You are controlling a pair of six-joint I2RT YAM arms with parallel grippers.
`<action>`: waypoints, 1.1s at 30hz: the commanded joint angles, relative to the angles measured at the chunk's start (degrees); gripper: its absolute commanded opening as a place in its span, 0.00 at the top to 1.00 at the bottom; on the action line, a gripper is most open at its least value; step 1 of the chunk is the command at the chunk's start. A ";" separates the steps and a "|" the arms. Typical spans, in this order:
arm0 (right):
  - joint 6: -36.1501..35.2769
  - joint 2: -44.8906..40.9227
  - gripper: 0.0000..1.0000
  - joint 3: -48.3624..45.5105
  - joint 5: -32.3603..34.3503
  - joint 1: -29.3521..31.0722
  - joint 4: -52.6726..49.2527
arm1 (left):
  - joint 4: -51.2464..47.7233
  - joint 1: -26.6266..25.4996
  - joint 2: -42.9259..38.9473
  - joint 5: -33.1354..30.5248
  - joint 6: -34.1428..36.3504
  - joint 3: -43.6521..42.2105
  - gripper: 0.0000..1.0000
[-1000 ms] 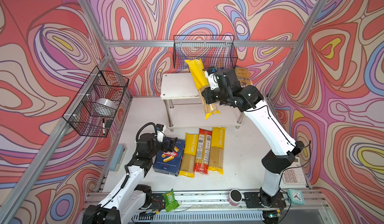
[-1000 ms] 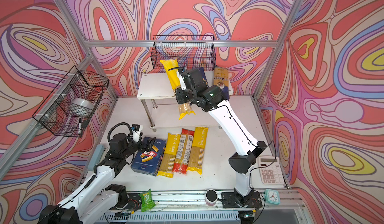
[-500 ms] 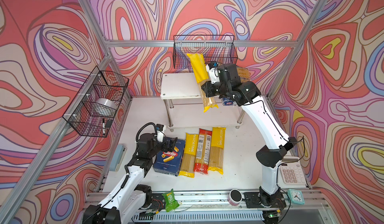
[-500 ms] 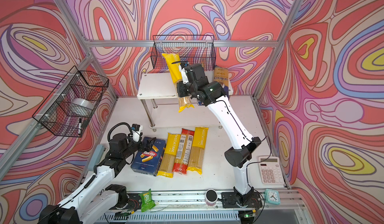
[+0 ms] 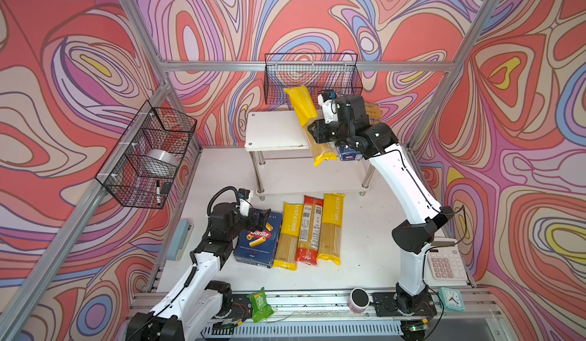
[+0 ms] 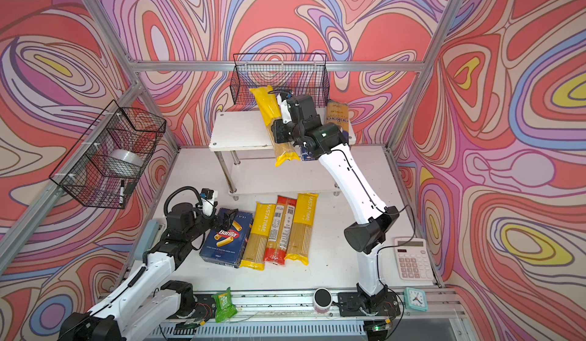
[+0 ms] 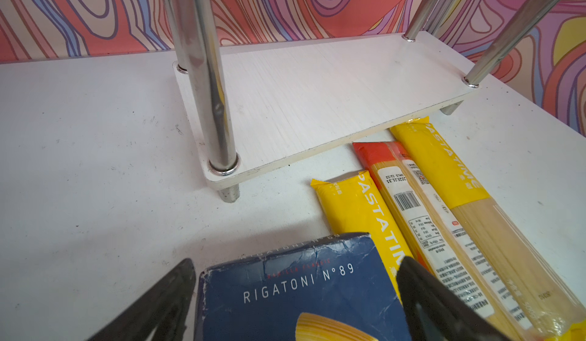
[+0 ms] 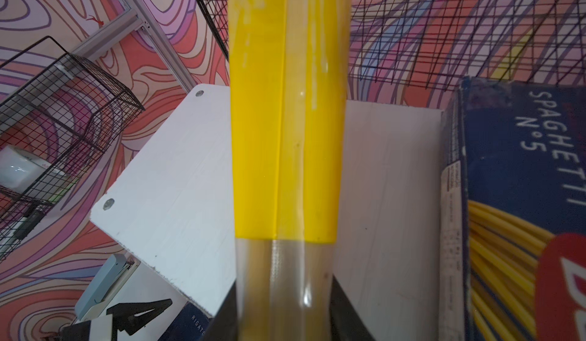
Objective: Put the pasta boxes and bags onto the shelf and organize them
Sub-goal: 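Lower the Pastatime bag onto the shelf top beside the Barilla box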
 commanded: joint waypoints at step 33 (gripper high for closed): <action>-23.93 -24.80 0.12 -25.80 -0.66 6.86 -4.26 | -0.15 0.00 -0.22 0.21 0.21 0.43 0.00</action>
